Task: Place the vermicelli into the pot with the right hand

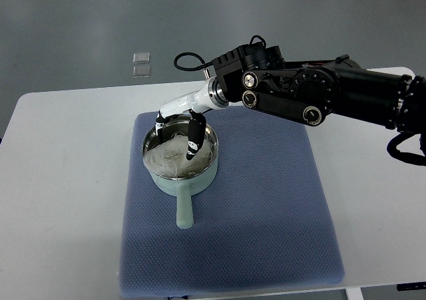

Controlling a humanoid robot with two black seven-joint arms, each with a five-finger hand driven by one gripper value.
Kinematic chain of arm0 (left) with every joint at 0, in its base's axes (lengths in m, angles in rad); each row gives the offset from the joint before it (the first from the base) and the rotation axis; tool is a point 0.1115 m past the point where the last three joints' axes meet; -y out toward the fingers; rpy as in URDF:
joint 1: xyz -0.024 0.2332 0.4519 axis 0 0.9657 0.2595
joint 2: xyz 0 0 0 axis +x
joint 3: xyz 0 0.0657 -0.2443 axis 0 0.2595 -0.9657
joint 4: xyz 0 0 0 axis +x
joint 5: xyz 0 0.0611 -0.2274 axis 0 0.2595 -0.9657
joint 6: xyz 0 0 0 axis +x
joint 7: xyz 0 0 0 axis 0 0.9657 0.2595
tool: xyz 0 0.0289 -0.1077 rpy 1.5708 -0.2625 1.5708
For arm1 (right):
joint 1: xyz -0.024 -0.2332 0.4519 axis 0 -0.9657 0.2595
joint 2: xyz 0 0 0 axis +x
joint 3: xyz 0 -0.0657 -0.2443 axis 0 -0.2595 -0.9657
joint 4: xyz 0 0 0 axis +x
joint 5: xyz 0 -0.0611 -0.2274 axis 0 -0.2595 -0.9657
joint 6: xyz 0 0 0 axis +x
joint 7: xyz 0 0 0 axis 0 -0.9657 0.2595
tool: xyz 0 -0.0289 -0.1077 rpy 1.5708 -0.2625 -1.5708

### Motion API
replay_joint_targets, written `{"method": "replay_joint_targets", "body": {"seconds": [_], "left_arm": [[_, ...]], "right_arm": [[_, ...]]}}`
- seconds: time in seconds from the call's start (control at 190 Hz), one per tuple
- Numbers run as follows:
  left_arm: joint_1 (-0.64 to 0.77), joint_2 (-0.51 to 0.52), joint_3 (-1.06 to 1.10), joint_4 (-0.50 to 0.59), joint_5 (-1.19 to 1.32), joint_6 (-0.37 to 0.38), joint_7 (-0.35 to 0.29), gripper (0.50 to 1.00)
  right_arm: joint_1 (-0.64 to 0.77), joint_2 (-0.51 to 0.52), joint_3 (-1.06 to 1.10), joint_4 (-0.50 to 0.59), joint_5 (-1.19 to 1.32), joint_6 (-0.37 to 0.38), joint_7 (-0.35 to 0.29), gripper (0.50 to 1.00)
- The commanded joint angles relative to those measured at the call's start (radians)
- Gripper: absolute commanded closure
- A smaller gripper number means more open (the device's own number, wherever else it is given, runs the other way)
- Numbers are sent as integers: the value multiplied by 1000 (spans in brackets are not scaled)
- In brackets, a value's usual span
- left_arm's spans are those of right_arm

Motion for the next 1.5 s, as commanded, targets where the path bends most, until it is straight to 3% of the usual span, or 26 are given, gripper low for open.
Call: {"method": "replay_joint_targets", "body": {"seconds": [0.0,0.232,0.417,0.554,0.707,0.986,1.493], "left_arm": [[0,0,0,1,0,1,0,500],[0,0,0,1,0,1,0,500],[0,0,0,-3,0,-1,0,500],[0,0,0,-11,0,-1,0,500],[0,0,1,-11,0,-1,0,500],[0,0,0,-9,0,1,0,500],[0,0,0,-11,0,-1,0,500]], "right_arm": [[11,-17,13,1,11,5,0,572],[1,-122,260,1,48,16,1,572],[-228,-200,627,-1,293,-7,3,572],[-443,-166,894,-1,539,-108,18,572],[-642,-34,1119,-8,778,-249,73,572],[-760,13,1167,-30,813,-253,149,572],[-759,16,1253,-93,813,-259,152,572]]}}
